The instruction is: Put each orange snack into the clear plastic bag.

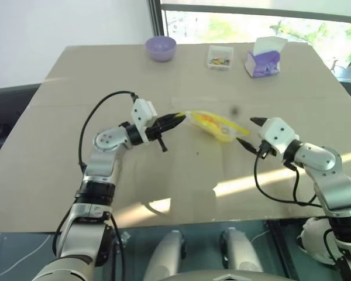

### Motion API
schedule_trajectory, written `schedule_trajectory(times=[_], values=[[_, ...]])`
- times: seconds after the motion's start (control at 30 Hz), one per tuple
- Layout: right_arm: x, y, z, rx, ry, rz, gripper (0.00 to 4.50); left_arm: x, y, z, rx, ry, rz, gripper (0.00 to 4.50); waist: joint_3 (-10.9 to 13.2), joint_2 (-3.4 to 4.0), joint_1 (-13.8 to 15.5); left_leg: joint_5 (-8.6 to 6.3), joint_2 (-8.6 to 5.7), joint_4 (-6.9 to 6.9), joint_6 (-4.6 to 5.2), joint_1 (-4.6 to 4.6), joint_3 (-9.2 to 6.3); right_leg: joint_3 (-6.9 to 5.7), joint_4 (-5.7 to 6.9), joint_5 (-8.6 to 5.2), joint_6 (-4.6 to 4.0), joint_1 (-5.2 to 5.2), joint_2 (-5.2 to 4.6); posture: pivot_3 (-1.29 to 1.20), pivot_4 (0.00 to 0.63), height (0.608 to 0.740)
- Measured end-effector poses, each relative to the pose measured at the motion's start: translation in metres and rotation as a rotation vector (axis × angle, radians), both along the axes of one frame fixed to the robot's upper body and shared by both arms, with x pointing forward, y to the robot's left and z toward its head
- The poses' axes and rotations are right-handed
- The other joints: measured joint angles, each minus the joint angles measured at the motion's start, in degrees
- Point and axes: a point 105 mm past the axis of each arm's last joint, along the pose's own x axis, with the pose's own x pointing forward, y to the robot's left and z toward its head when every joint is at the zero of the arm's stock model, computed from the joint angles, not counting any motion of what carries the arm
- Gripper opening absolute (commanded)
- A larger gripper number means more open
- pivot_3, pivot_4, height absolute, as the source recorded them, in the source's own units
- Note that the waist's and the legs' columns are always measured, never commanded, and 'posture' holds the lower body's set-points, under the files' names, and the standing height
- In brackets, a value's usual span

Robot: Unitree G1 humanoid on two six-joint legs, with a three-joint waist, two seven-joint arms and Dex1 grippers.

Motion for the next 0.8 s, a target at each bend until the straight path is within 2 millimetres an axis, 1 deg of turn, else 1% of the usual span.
schedule_trajectory(times=[0.1,0.23,0.4,0.47,0.5,0.57,0.63,0.7,0.73,0.77,0.8], values=[[-0.001,-0.001,0.000,0.000,0.011,0.011,3.61,0.000,0.000,0.000,-0.001,0.001,0.003,0.00,0.00,0.00,-0.01,0.00,0.00,0.00,0.00,0.00,0.00,0.00,0.00,0.00,0.00,0.00,0.00,0.00,0.150,0.740],[-0.004,0.001,0.006,0.043,0.017,0.036,3.61,0.001,0.000,0.000,-0.003,0.004,0.008,0.00,0.00,0.00,-0.02,0.00,0.00,0.00,0.01,0.00,-0.01,0.00,0.00,0.00,0.00,0.01,0.00,0.00,0.150,0.740],[-0.004,0.005,0.004,0.062,0.021,0.042,3.61,0.001,0.000,0.000,-0.003,0.004,0.008,0.00,0.00,0.00,-0.01,0.00,0.00,0.01,0.01,0.00,-0.01,0.00,0.00,0.00,0.00,0.01,0.00,0.00,0.150,0.740],[-0.005,0.008,0.002,0.040,0.017,0.049,3.61,0.000,0.000,0.000,-0.003,0.002,0.007,0.00,0.00,0.00,-0.01,0.00,0.00,0.01,0.00,0.00,-0.01,0.00,0.00,0.00,0.00,0.01,0.00,0.00,0.150,0.740],[-0.004,0.010,-0.001,0.012,0.011,0.055,3.38,0.000,0.000,0.001,-0.003,-0.001,0.006,0.00,0.00,0.00,-0.03,0.00,0.00,0.01,0.00,0.00,0.00,0.00,0.00,0.00,0.00,0.01,0.00,0.00,0.150,0.740],[-0.002,0.012,-0.011,-0.046,0.009,0.062,2.75,-0.001,-0.001,0.003,-0.002,-0.011,0.000,0.00,0.00,0.00,-0.05,0.00,0.00,0.03,-0.01,0.01,0.01,0.00,0.01,0.00,0.00,0.01,0.00,0.00,0.150,0.740],[0.003,0.012,-0.018,-0.085,0.007,0.057,1.80,-0.002,-0.003,0.004,-0.002,-0.016,-0.004,0.00,0.00,0.00,-0.05,0.00,0.00,0.05,-0.01,0.00,0.01,0.00,0.02,0.00,0.00,0.01,0.00,0.00,0.150,0.740],[0.008,0.011,-0.016,-0.105,-0.015,0.052,0.70,-0.003,-0.003,0.004,-0.003,-0.016,-0.005,0.00,0.00,0.00,-0.05,0.02,0.00,0.06,-0.03,0.00,0.00,0.00,0.03,0.00,0.00,0.01,0.00,0.00,0.150,0.740],[0.009,0.011,-0.013,-0.107,-0.027,0.053,0.27,-0.003,-0.003,0.004,-0.002,-0.017,-0.006,0.00,0.00,0.00,-0.06,0.04,0.00,0.06,-0.07,0.00,0.00,0.00,0.03,0.00,0.00,0.01,0.00,0.00,0.150,0.740],[0.010,0.012,-0.010,-0.106,-0.041,0.057,0.03,-0.003,-0.003,0.005,-0.002,-0.016,-0.007,0.00,0.00,0.00,-0.04,0.04,0.00,0.06,-0.07,0.00,0.00,0.00,0.03,0.00,0.00,0.01,0.00,0.00,0.150,0.740],[0.011,0.012,-0.007,-0.105,-0.054,0.059,0.03,-0.003,-0.003,0.005,-0.002,-0.015,-0.006,0.00,0.00,0.00,-0.03,0.04,0.00,0.06,-0.07,0.00,-0.01,0.00,0.02,0.00,0.00,0.01,0.00,0.00,0.150,0.740]])
